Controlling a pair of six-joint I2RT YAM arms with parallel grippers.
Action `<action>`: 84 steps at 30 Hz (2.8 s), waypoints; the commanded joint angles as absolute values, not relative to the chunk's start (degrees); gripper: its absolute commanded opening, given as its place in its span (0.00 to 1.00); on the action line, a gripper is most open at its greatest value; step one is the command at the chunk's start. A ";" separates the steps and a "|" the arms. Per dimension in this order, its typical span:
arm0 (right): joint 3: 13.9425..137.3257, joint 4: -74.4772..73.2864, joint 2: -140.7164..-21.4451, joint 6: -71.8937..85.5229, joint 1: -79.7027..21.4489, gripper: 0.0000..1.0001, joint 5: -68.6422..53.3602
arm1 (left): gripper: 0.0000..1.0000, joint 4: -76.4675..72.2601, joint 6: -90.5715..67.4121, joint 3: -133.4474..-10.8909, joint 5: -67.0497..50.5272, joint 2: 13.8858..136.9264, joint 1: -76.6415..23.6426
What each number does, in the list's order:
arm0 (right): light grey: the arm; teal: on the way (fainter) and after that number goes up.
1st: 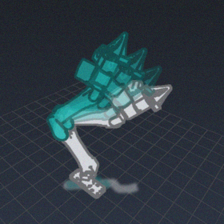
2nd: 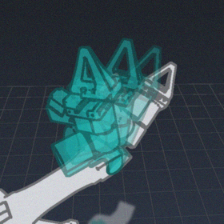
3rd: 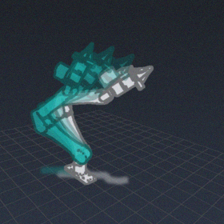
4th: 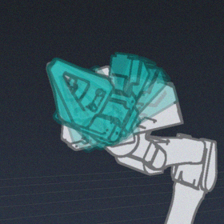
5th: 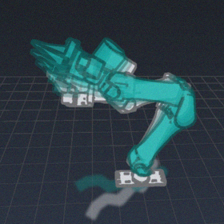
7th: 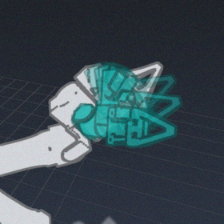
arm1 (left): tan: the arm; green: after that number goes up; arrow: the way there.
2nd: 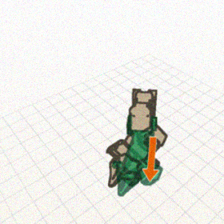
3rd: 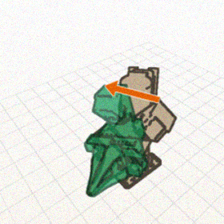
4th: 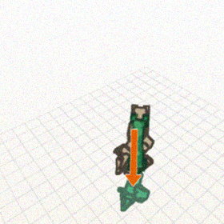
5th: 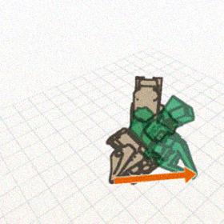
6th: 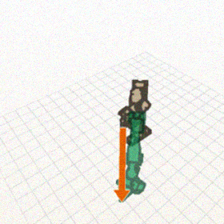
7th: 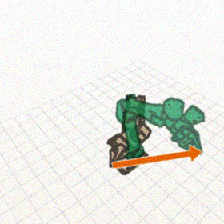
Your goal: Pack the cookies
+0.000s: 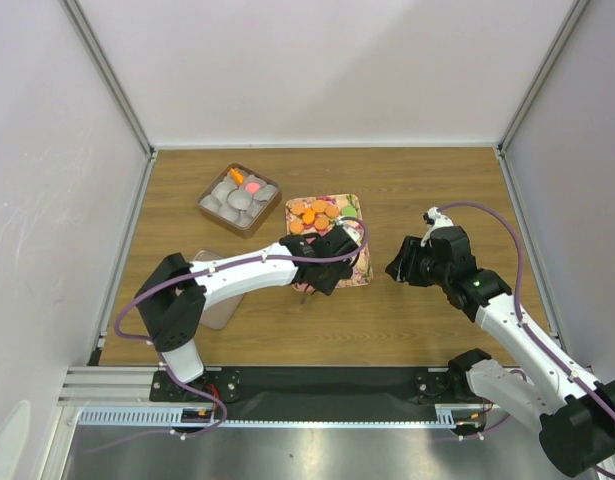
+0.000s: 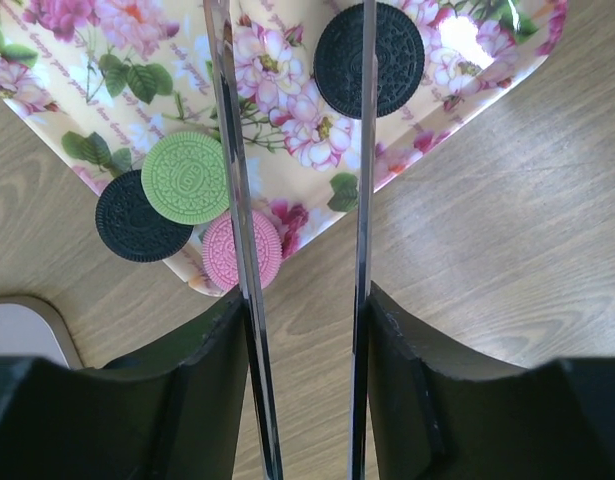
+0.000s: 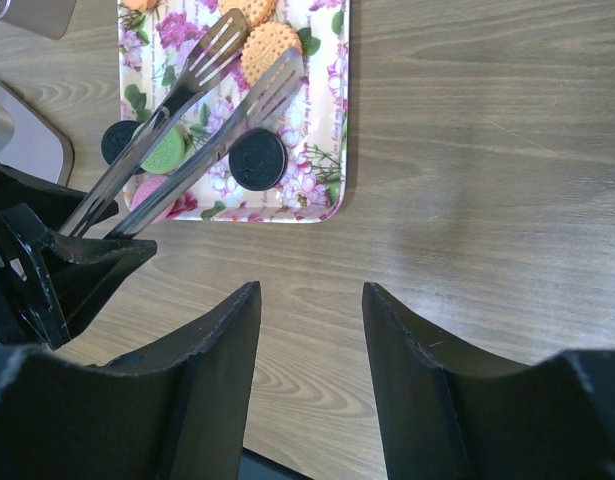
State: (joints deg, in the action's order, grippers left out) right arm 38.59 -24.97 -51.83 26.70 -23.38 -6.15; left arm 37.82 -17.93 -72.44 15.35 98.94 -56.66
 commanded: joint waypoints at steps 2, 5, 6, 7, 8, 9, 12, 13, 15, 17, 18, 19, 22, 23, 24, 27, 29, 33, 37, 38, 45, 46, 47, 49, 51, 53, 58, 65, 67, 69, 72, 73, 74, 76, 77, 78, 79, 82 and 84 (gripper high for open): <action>38.76 -23.91 -51.15 26.02 -23.29 0.51 -6.77 | 0.48 36.39 -17.14 -75.06 16.17 98.96 -55.99; 38.76 -23.91 -51.24 26.02 -23.29 0.51 -6.68 | 0.45 36.74 -16.88 -75.50 16.08 98.79 -55.81; 38.76 -23.99 -51.15 26.02 -23.29 0.51 -6.68 | 0.45 36.74 -16.79 -75.59 16.00 98.44 -55.81; 38.76 -23.99 -51.15 26.02 -23.38 0.51 -6.77 | 0.45 37.00 -16.61 -75.76 15.91 98.18 -55.81; 38.76 -23.91 -51.15 26.02 -23.29 0.51 -6.77 | 0.43 37.44 -16.44 -75.85 16.00 97.91 -55.81; 38.76 -23.99 -51.15 26.10 -23.29 0.51 -6.77 | 0.43 37.62 -16.35 -76.11 16.00 97.65 -55.81; 38.76 -23.91 -51.06 26.10 -23.29 0.51 -6.77 | 0.42 38.49 -16.26 -76.11 16.26 95.37 -55.81; 38.76 -23.91 -51.06 26.02 -23.29 0.51 -6.77 | 0.42 38.84 -16.17 -76.11 16.52 94.23 -55.81; 38.76 -23.99 -50.98 26.02 -23.29 0.51 -6.68 | 0.42 39.02 -16.43 -75.94 16.79 92.99 -55.81; 38.76 -23.99 -50.98 26.02 -23.29 0.51 -6.77 | 0.42 39.11 -16.70 -75.94 16.70 91.15 -55.81; 38.76 -23.91 -51.06 26.02 -23.29 0.51 -6.68 | 0.42 39.29 -16.70 -75.76 16.70 90.53 -55.72; 38.76 -23.99 -50.98 26.10 -23.29 0.51 -6.59 | 0.42 39.64 -16.79 -75.67 16.70 89.83 -55.64; 38.76 -23.91 -50.98 26.02 -23.38 0.52 -6.59 | 0.42 40.16 -16.87 -75.41 16.52 87.28 -55.20; 38.85 -23.91 -51.06 26.02 -23.38 0.52 -6.59 | 0.42 40.51 -16.79 -75.32 16.78 85.80 -54.93; 38.76 -23.91 -51.15 26.02 -23.29 0.51 -6.59 | 0.42 40.69 -16.79 -75.15 16.87 85.00 -54.15; 38.93 -23.99 -51.50 26.02 -23.20 0.52 -6.50 | 0.42 41.48 -16.44 -74.19 16.88 82.02 -51.08; 39.02 -24.17 -52.46 25.93 -23.12 0.52 -6.50 | 0.42 41.66 -16.00 -73.66 16.26 80.43 -48.97; 40.16 -25.49 -54.05 25.75 -23.29 0.51 -7.03 | 0.43 41.75 -14.86 -72.60 15.22 77.18 -41.24; 40.17 -25.14 -55.63 25.58 -23.47 0.51 -7.47 | 0.43 40.43 -13.80 -71.54 12.49 76.81 -33.24; 40.17 -25.05 -56.24 25.58 -23.47 0.51 -7.64 | 0.43 39.65 -13.71 -71.54 11.96 76.99 -30.35; 39.90 -24.26 -59.15 25.66 -23.29 0.51 -8.26 | 0.43 39.55 -12.75 -77.16 7.39 83.66 -22.33; 39.90 -24.08 -59.24 25.66 -23.38 0.51 -8.44 | 0.43 39.46 -12.66 -77.69 6.77 85.67 -21.72; 39.90 -24.17 -59.24 25.58 -23.29 0.51 -8.44 | 0.42 39.64 -12.66 -78.83 6.25 86.65 -20.49; 39.99 -24.17 -59.41 25.49 -23.20 0.51 -8.53 | 0.42 39.73 -12.31 -79.80 5.98 88.41 -19.60; 39.81 -24.17 -59.50 25.49 -23.20 0.51 -8.79 | 0.42 39.55 -11.96 -80.59 5.36 90.43 -18.64; 39.82 -24.08 -59.94 25.58 -23.20 0.51 -9.05 | 0.42 39.20 -11.69 -80.77 5.10 91.75 -17.85; 39.81 -23.73 -60.56 25.58 -23.20 0.50 -9.32 | 0.42 38.32 -11.34 -81.38 3.25 94.65 -16.88; 39.64 -23.20 -61.43 25.75 -23.12 0.50 -9.49 | 0.41 39.11 -11.34 -85.07 2.81 99.22 -16.44; 39.73 -23.20 -61.35 25.75 -23.12 0.51 -9.32 | 0.42 39.29 -11.34 -85.86 2.64 100.63 -16.44; 39.73 -23.29 -61.17 25.66 -23.03 0.50 -9.40 | 0.41 39.64 -11.34 -87.01 2.64 101.33 -16.44; 39.64 -23.47 -61.17 25.75 -23.03 0.50 -9.23 | 0.42 39.81 -11.25 -87.36 2.72 101.87 -16.43; 39.64 -23.38 -61.08 25.66 -23.03 0.50 -9.23 | 0.42 39.81 -11.16 -87.10 2.64 101.78 -16.44; 39.55 -23.47 -61.08 25.66 -23.03 0.50 -9.23 | 0.42 39.73 -11.16 -86.93 2.72 101.60 -16.35; 39.64 -23.38 -61.26 25.75 -22.94 0.50 -9.23 | 0.42 39.90 -11.16 -86.66 2.72 101.34 -16.44; 39.64 -23.29 -61.35 25.66 -22.94 0.50 -9.32 | 0.43 39.82 -11.08 -86.31 2.64 100.99 -16.35; 39.73 -23.20 -61.43 25.66 -23.03 0.51 -9.32 | 0.43 39.73 -11.07 -86.22 2.55 100.81 -16.43; 39.73 -23.29 -61.61 25.66 -22.94 0.50 -9.32 | 0.43 39.73 -10.99 -86.13 2.46 100.72 -16.35; 39.64 -23.20 -61.44 25.66 -22.94 0.51 -9.32 | 0.45 39.73 -10.72 -85.87 2.20 100.72 -16.44; 39.64 -23.47 -61.26 25.75 -22.94 0.50 -9.14 | 0.45 39.81 -10.63 -85.87 2.02 100.90 -16.35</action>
State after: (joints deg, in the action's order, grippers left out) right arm 38.61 -24.58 -61.45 26.44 -23.11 -8.75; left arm 40.91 -11.90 -84.40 2.85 102.21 -16.84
